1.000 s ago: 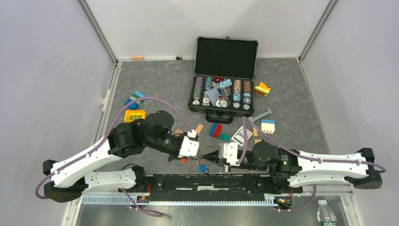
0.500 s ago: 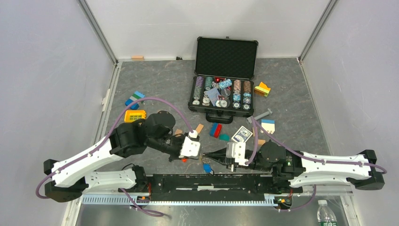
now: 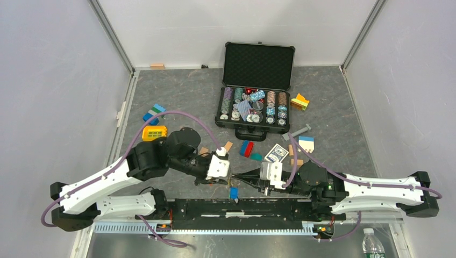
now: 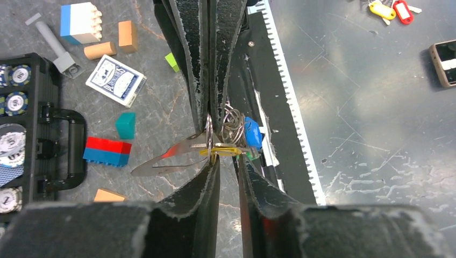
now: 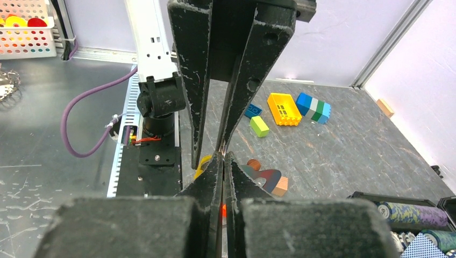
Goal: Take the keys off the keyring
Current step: Remove the key from the keyring.
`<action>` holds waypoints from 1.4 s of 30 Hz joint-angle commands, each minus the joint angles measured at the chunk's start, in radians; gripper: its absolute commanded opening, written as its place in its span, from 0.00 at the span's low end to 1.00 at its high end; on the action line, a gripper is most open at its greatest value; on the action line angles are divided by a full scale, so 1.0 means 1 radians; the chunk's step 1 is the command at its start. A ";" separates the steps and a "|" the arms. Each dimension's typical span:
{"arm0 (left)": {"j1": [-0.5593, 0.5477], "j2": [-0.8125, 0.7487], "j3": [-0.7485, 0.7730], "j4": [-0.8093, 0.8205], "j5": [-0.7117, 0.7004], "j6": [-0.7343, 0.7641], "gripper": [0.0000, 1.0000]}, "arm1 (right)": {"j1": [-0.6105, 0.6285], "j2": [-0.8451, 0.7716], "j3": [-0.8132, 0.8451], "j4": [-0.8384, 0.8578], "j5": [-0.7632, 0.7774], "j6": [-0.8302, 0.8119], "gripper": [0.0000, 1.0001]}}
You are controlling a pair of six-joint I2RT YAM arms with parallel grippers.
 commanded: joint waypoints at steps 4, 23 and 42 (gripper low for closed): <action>-0.004 -0.093 -0.030 0.113 -0.077 -0.051 0.29 | -0.001 -0.017 0.002 0.090 0.004 -0.001 0.00; -0.004 -0.196 -0.170 0.404 -0.056 -0.163 0.32 | -0.001 -0.041 -0.044 0.181 0.001 0.011 0.00; -0.004 -0.165 -0.147 0.332 -0.045 -0.140 0.09 | -0.001 -0.057 -0.059 0.211 0.009 0.015 0.00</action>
